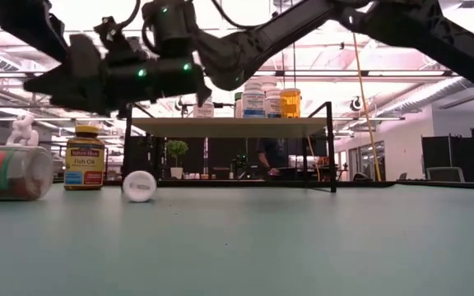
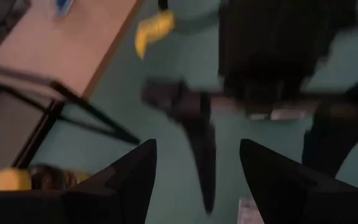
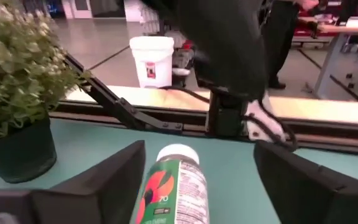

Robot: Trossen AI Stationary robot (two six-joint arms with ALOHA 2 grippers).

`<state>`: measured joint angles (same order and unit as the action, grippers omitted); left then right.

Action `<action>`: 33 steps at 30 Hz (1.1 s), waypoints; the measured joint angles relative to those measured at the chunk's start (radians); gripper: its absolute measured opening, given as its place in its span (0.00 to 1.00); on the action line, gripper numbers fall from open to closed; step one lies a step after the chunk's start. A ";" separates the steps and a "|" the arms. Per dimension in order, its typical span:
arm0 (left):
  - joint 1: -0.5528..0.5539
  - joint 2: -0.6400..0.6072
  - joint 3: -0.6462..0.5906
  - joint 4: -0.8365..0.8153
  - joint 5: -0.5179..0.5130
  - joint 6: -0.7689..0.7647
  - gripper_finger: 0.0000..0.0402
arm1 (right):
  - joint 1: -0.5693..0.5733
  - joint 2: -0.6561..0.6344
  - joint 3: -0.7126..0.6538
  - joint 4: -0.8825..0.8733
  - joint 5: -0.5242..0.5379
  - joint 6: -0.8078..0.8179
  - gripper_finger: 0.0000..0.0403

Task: Pick and place medicine bottles onto shelf by color
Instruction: Put the white green medicine bottle on the shelf

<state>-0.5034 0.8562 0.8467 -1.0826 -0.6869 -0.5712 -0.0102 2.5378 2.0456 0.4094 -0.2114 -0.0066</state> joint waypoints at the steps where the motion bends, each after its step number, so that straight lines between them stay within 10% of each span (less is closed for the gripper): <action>1: 0.000 0.000 0.000 0.023 -0.005 0.022 0.58 | 0.003 0.013 0.010 -0.003 0.001 0.001 0.77; 18: 0.069 0.000 0.000 0.228 -0.007 0.199 0.58 | 0.028 0.156 0.030 0.014 0.001 0.050 0.84; 33: 0.077 0.000 0.000 0.217 0.138 0.121 0.58 | 0.036 0.161 0.029 0.007 0.005 0.073 0.70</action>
<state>-0.4267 0.8562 0.8467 -0.8658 -0.5493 -0.4504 0.0257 2.6984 2.0750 0.4168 -0.2062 0.0664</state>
